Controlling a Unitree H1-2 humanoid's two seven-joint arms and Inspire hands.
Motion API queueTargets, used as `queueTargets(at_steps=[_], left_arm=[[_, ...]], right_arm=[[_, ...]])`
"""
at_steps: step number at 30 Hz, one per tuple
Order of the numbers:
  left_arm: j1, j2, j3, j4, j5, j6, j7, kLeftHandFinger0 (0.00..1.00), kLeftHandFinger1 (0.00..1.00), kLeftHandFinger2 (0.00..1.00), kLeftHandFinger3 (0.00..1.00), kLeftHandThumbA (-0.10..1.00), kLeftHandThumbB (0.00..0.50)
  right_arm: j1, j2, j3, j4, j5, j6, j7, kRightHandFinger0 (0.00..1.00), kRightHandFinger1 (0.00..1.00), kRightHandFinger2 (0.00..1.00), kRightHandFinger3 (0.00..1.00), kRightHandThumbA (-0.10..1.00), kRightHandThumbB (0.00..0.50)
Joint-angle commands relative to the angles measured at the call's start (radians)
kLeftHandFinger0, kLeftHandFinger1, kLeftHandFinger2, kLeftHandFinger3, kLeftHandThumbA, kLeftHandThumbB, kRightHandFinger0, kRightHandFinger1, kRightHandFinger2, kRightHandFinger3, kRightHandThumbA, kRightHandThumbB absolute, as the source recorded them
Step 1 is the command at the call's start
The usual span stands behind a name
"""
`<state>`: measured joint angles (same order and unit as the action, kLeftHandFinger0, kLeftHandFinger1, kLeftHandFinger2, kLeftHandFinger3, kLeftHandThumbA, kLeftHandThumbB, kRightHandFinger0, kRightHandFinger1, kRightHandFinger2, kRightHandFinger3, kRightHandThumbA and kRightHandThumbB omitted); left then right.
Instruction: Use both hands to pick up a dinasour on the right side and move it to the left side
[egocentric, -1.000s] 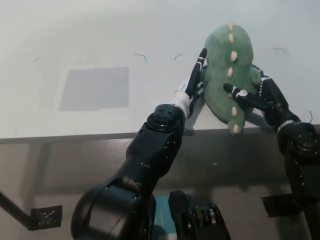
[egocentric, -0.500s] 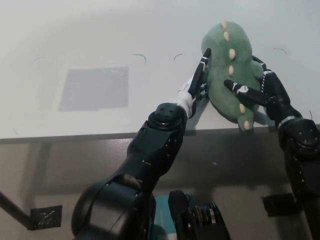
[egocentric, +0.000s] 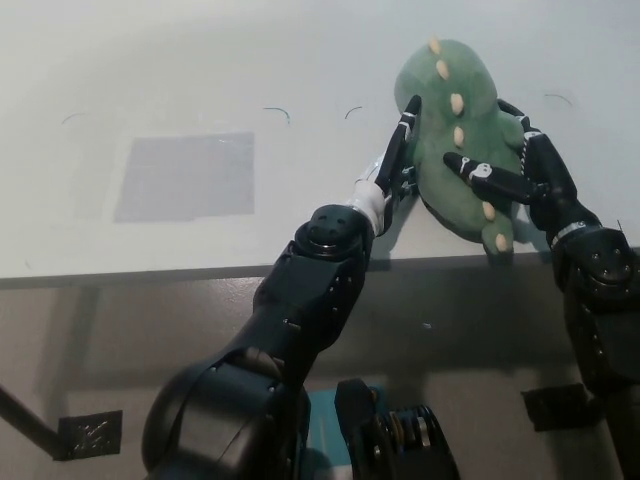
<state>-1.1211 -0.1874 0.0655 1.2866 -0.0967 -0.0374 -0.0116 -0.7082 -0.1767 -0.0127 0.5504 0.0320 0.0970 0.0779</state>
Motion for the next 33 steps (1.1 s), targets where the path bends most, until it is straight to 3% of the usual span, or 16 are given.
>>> queueTargets(at_steps=[1, 5, 8, 9, 11, 14, 15, 18, 20, 21, 25, 28, 30, 32, 33], left_arm=[[-0.064, -0.032, -0.018, -0.056, 0.001, -0.021, -0.059, 1.0, 1.0, 1.0, 1.0, 1.0, 0.205], [-0.048, -0.031, -0.008, -0.08, -0.011, -0.001, -0.049, 1.0, 1.0, 1.0, 1.0, 1.0, 0.154], [-0.022, -0.019, -0.022, -0.117, 0.002, 0.008, -0.054, 1.0, 1.0, 1.0, 1.0, 1.0, 0.207], [-0.01, -0.012, -0.02, -0.135, -0.001, 0.029, -0.049, 1.0, 1.0, 1.0, 1.0, 1.0, 0.172], [0.001, 0.0, -0.019, -0.146, -0.007, 0.03, -0.067, 1.0, 1.0, 1.0, 1.0, 1.0, 0.173], [0.021, 0.018, -0.023, -0.172, -0.009, 0.029, -0.083, 1.0, 1.0, 1.0, 1.0, 1.0, 0.209], [0.031, 0.019, -0.008, -0.197, -0.029, 0.048, -0.083, 1.0, 1.0, 1.0, 1.0, 1.0, 0.264], [0.035, 0.029, -0.019, -0.217, -0.021, 0.057, -0.097, 1.0, 1.0, 1.0, 1.0, 1.0, 0.263], [0.059, 0.049, -0.027, -0.266, -0.011, 0.089, -0.088, 1.0, 1.0, 1.0, 1.0, 1.0, 0.194], [0.059, 0.052, -0.032, -0.266, -0.006, 0.086, -0.086, 1.0, 1.0, 1.0, 1.0, 1.0, 0.182], [0.096, 0.077, -0.037, -0.325, -0.014, 0.095, -0.107, 1.0, 1.0, 1.0, 1.0, 1.0, 0.203], [0.153, 0.103, -0.021, -0.433, -0.029, 0.181, -0.084, 1.0, 1.0, 1.0, 1.0, 1.0, 0.207], [0.16, 0.101, -0.02, -0.447, -0.03, 0.192, -0.082, 1.0, 1.0, 1.0, 1.0, 1.0, 0.207], [0.226, 0.132, -0.025, -0.549, -0.025, 0.23, -0.086, 1.0, 1.0, 1.0, 1.0, 1.0, 0.148], [0.247, 0.142, -0.024, -0.578, -0.024, 0.246, -0.081, 1.0, 1.0, 1.0, 1.0, 1.0, 0.141]], right_arm=[[-0.081, 0.042, 0.033, -0.028, -0.005, 0.01, 0.028, 1.0, 1.0, 1.0, 1.0, 1.0, 0.251], [-0.079, 0.054, 0.037, -0.027, -0.018, 0.003, 0.012, 1.0, 1.0, 1.0, 1.0, 1.0, 0.211], [-0.088, 0.072, 0.045, 0.001, -0.027, -0.029, 0.005, 1.0, 1.0, 1.0, 1.0, 1.0, 0.143], [-0.095, 0.085, 0.042, 0.015, -0.014, -0.013, 0.013, 1.0, 1.0, 1.0, 1.0, 1.0, 0.17], [-0.103, 0.102, 0.036, 0.036, -0.006, -0.021, 0.013, 1.0, 1.0, 1.0, 1.0, 1.0, 0.227], [-0.12, 0.115, 0.049, 0.075, -0.026, -0.044, 0.011, 1.0, 1.0, 1.0, 1.0, 1.0, 0.233], [-0.13, 0.119, 0.055, 0.091, -0.035, -0.052, 0.008, 1.0, 1.0, 1.0, 1.0, 1.0, 0.216], [-0.137, 0.118, 0.058, 0.094, -0.039, -0.054, 0.008, 1.0, 1.0, 1.0, 1.0, 1.0, 0.209], [-0.152, 0.136, 0.07, 0.129, -0.048, -0.083, -0.001, 1.0, 1.0, 1.0, 1.0, 1.0, 0.239], [-0.157, 0.135, 0.071, 0.138, -0.052, -0.091, -0.006, 1.0, 1.0, 1.0, 1.0, 1.0, 0.23], [-0.175, 0.157, 0.09, 0.183, -0.069, -0.112, -0.01, 1.0, 1.0, 1.0, 1.0, 1.0, 0.233], [-0.183, 0.196, 0.103, 0.194, -0.066, -0.095, -0.007, 1.0, 1.0, 1.0, 1.0, 1.0, 0.213], [-0.185, 0.196, 0.104, 0.198, -0.067, -0.096, -0.006, 1.0, 1.0, 1.0, 1.0, 1.0, 0.214], [-0.187, 0.233, 0.109, 0.22, -0.048, -0.101, 0.019, 1.0, 1.0, 1.0, 1.0, 1.0, 0.172], [-0.186, 0.248, 0.114, 0.223, -0.052, -0.087, 0.013, 1.0, 1.0, 1.0, 1.0, 1.0, 0.17]])
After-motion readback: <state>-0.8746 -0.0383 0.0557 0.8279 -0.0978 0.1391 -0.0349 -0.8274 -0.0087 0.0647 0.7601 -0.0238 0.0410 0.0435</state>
